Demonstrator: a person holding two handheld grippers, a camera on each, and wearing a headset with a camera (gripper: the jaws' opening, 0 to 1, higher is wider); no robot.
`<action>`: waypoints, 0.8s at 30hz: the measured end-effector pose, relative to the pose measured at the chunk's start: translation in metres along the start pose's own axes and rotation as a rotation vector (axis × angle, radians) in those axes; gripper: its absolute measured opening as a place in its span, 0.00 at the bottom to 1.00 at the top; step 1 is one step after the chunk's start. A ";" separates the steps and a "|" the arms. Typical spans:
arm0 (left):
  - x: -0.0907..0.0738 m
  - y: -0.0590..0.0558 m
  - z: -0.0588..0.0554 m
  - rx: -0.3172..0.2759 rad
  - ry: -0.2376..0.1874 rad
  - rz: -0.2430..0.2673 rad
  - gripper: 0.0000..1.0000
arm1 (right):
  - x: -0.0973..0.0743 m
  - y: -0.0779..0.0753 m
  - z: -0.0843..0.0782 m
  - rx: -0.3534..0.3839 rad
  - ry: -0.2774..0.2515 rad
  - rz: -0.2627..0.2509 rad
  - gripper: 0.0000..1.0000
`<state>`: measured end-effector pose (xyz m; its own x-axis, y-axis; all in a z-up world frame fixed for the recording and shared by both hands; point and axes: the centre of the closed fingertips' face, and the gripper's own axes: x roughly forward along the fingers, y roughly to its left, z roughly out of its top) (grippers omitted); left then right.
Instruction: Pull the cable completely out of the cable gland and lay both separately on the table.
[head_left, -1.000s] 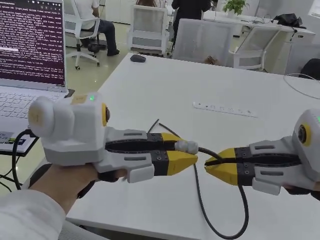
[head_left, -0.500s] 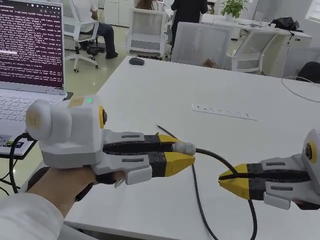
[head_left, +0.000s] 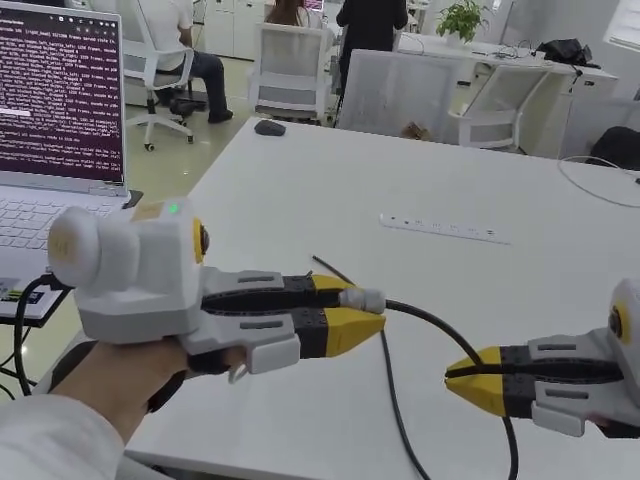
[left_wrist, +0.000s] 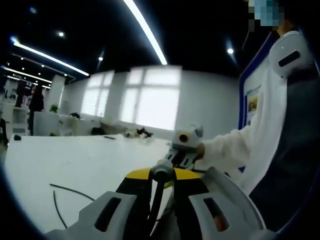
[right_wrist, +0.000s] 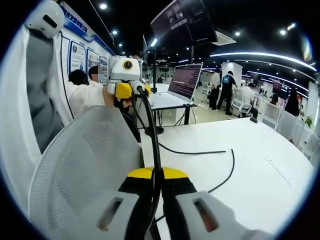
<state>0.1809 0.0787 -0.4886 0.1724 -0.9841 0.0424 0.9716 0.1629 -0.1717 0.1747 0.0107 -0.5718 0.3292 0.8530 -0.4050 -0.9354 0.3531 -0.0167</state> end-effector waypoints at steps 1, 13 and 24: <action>0.000 0.001 0.000 0.000 0.002 0.003 0.16 | 0.000 -0.001 -0.001 0.004 0.002 -0.005 0.04; -0.001 0.005 0.000 -0.017 -0.006 0.019 0.16 | -0.001 0.000 0.017 0.033 0.010 -0.007 0.16; 0.001 0.003 -0.005 -0.016 0.021 0.010 0.16 | 0.010 0.018 0.090 -0.079 -0.144 0.054 0.14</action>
<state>0.1831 0.0782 -0.4943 0.1791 -0.9836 0.0203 0.9670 0.1722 -0.1877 0.1728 0.0599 -0.4934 0.2882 0.9181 -0.2722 -0.9575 0.2790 -0.0728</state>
